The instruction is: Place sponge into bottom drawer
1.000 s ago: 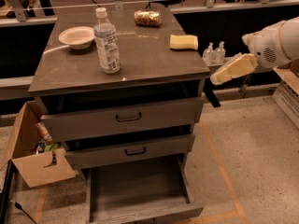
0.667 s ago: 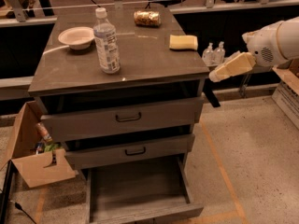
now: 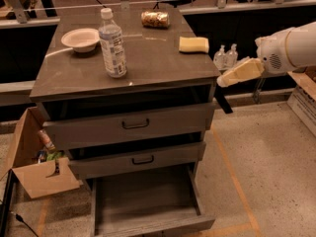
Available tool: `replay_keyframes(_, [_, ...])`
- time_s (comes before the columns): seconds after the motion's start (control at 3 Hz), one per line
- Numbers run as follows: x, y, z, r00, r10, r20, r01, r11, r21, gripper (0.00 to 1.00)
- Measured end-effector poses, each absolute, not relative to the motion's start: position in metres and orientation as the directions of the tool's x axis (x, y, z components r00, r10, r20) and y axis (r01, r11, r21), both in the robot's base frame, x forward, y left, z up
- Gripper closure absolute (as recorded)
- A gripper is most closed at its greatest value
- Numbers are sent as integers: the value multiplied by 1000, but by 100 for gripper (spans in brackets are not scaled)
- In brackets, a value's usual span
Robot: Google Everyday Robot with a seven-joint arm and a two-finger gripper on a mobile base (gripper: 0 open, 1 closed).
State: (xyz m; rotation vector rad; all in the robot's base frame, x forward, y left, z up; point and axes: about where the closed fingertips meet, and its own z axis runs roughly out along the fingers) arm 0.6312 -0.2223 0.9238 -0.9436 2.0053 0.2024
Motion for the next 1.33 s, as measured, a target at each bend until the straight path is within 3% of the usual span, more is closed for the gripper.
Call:
replay_keyframes(0.67, [730, -207, 881, -357, -361, -862, -521, 843, -137, 0])
replay_keyframes(1.33, [797, -215, 895, -285, -269, -920, -462, 880, -114, 0])
